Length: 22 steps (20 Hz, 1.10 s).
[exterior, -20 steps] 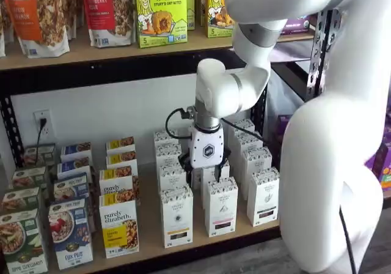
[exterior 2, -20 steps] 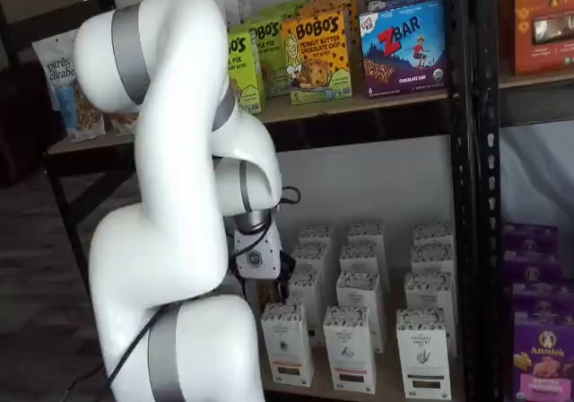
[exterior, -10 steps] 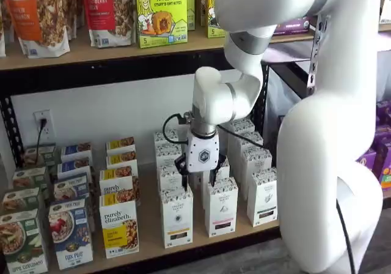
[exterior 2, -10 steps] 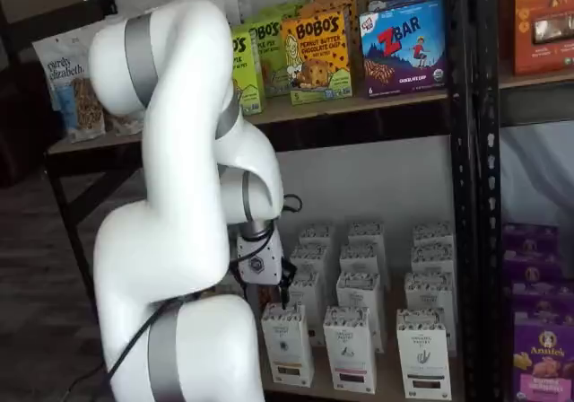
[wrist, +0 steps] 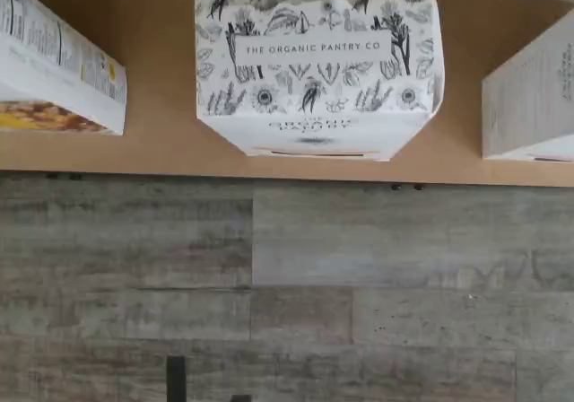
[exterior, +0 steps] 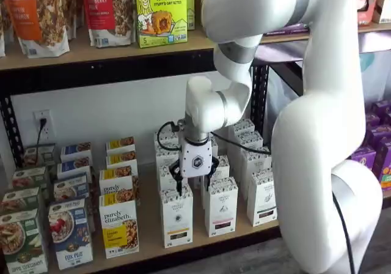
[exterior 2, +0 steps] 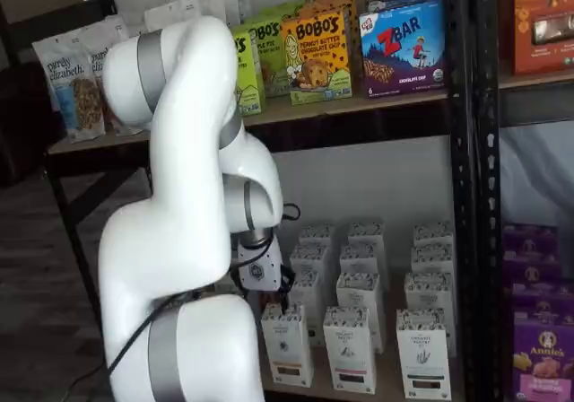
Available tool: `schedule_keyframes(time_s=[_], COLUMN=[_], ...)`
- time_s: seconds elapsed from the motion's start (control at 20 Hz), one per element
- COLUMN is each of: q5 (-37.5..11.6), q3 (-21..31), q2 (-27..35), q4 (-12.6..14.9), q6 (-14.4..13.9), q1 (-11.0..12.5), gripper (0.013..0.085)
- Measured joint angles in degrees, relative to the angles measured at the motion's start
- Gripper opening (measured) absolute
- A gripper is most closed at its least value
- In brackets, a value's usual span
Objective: Pick up the white box with a yellow strip in the middle, on the bottom shelf, the fourth box from the left
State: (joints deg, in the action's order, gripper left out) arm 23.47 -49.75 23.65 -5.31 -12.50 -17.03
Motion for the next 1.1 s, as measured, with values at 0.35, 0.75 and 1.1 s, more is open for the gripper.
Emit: schedule_keyframes(time_s=[0.35, 0.75, 1.1], q5=[0.4, 0.4, 1.4], q3=[-4.9, -11.3, -14.8], q2=[5.0, 11.0, 14.1], q4=[-0.3, 0.5, -0.7], q6=[0.5, 0.7, 2.1], q1=[0.3, 1.2, 1.6], gripper=[0.085, 0.085, 0.085])
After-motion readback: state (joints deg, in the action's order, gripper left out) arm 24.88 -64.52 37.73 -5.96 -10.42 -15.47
